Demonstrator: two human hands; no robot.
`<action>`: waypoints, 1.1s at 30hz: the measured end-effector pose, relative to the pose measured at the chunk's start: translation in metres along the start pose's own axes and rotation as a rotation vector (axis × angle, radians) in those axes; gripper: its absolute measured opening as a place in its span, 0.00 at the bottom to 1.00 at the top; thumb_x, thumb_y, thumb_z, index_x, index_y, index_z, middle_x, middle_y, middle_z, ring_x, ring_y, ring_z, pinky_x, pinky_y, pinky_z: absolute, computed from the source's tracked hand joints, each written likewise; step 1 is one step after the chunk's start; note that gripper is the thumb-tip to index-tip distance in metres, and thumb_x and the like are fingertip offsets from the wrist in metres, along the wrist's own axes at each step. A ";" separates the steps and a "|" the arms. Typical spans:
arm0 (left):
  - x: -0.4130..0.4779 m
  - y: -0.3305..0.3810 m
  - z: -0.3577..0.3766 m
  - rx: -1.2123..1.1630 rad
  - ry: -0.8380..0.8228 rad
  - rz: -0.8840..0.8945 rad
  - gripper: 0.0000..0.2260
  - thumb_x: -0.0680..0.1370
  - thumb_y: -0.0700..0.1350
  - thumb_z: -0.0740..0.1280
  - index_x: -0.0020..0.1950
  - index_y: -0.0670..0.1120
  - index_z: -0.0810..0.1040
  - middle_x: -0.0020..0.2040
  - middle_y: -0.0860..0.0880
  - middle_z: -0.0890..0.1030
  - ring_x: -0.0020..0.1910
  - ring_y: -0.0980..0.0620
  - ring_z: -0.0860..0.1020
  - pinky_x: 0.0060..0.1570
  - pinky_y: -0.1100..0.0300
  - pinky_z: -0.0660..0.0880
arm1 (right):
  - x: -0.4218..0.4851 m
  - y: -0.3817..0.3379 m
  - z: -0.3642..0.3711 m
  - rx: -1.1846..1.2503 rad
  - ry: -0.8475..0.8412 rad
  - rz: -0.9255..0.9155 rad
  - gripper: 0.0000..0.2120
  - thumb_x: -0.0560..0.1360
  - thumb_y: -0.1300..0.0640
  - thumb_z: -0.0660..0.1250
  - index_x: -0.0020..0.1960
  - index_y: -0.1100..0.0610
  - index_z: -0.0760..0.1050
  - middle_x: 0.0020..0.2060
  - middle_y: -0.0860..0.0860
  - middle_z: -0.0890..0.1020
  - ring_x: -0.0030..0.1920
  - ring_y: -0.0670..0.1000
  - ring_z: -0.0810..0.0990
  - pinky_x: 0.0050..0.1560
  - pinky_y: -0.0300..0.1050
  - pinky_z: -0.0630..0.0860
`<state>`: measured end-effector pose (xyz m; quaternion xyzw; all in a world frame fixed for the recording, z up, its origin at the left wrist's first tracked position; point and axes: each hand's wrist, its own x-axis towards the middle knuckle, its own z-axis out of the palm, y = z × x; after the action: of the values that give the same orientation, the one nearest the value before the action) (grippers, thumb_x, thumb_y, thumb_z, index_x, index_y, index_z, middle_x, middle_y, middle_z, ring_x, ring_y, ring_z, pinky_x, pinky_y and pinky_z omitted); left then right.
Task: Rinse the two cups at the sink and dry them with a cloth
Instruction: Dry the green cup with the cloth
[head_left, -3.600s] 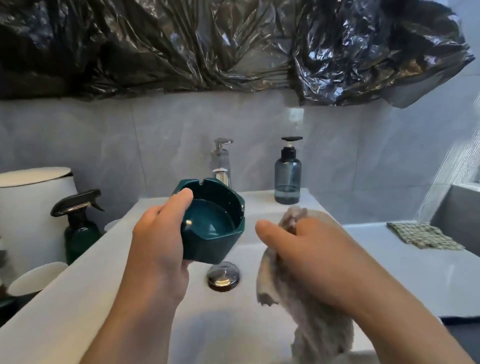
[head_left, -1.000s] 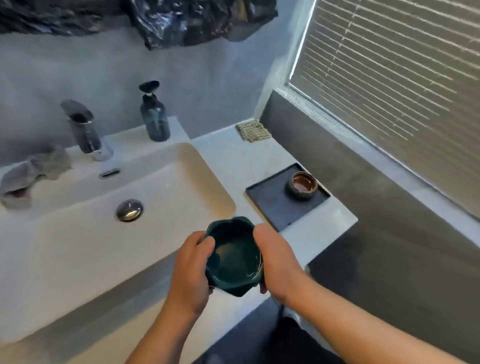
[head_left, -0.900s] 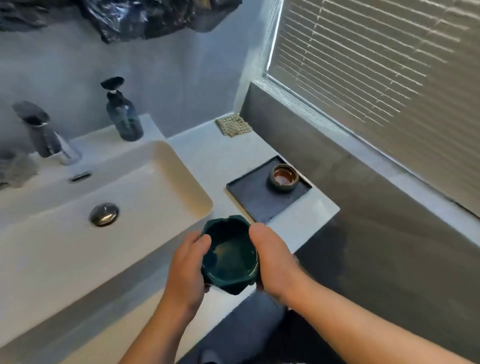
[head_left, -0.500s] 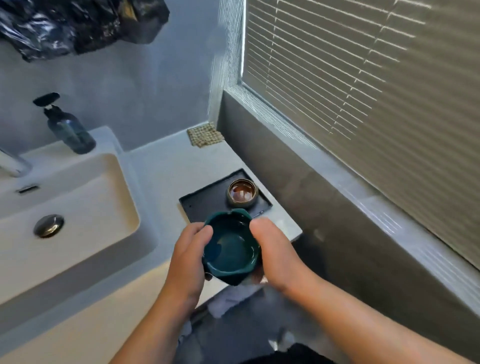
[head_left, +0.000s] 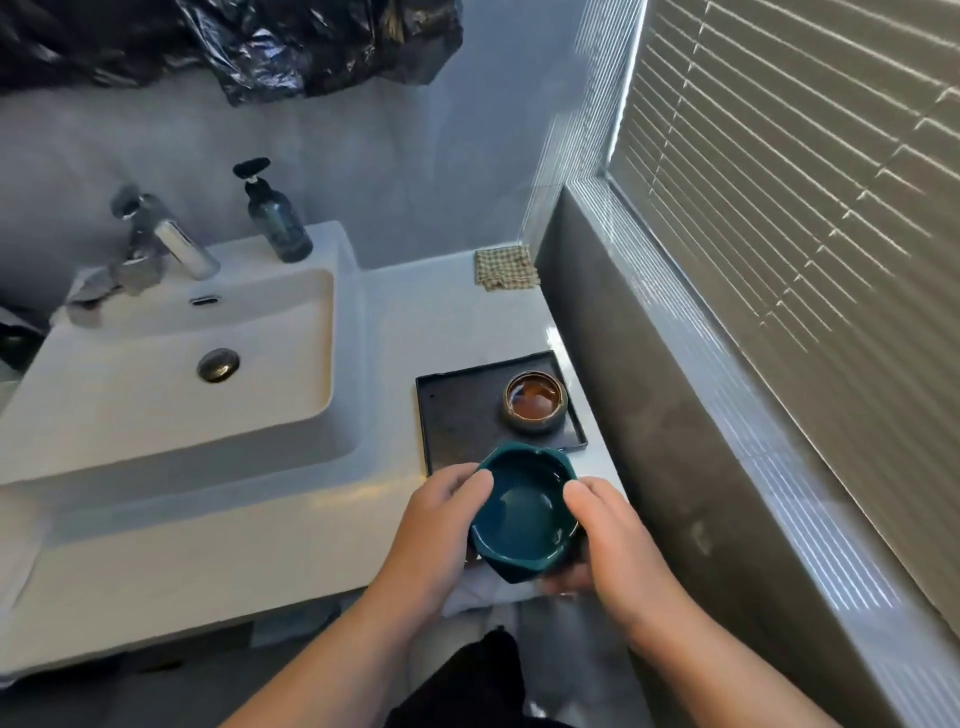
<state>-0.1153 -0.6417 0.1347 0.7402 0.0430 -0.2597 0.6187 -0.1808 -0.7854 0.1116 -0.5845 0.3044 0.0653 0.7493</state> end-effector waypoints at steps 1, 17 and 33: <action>0.004 -0.002 -0.002 0.027 0.017 -0.005 0.12 0.76 0.54 0.64 0.52 0.50 0.84 0.48 0.47 0.85 0.45 0.49 0.82 0.40 0.56 0.74 | 0.005 -0.001 0.001 -0.003 -0.023 0.024 0.16 0.73 0.44 0.63 0.55 0.51 0.77 0.54 0.57 0.81 0.55 0.61 0.82 0.44 0.63 0.84; 0.131 -0.039 -0.046 0.489 0.054 -0.051 0.06 0.83 0.44 0.61 0.58 0.53 0.72 0.50 0.55 0.78 0.47 0.59 0.77 0.40 0.70 0.73 | 0.145 -0.032 0.030 -0.952 -0.090 -0.063 0.14 0.73 0.55 0.65 0.57 0.49 0.82 0.34 0.42 0.80 0.34 0.41 0.76 0.31 0.29 0.69; 0.243 -0.049 -0.059 0.796 -0.025 -0.174 0.13 0.76 0.51 0.61 0.39 0.44 0.78 0.38 0.46 0.77 0.37 0.46 0.79 0.34 0.55 0.72 | 0.269 -0.029 0.051 -1.208 -0.088 0.005 0.08 0.71 0.55 0.66 0.47 0.52 0.82 0.37 0.48 0.83 0.41 0.52 0.81 0.51 0.55 0.80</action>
<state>0.0947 -0.6379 -0.0101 0.9124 -0.0061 -0.3163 0.2598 0.0685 -0.8173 -0.0009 -0.9026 0.1835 0.2523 0.2968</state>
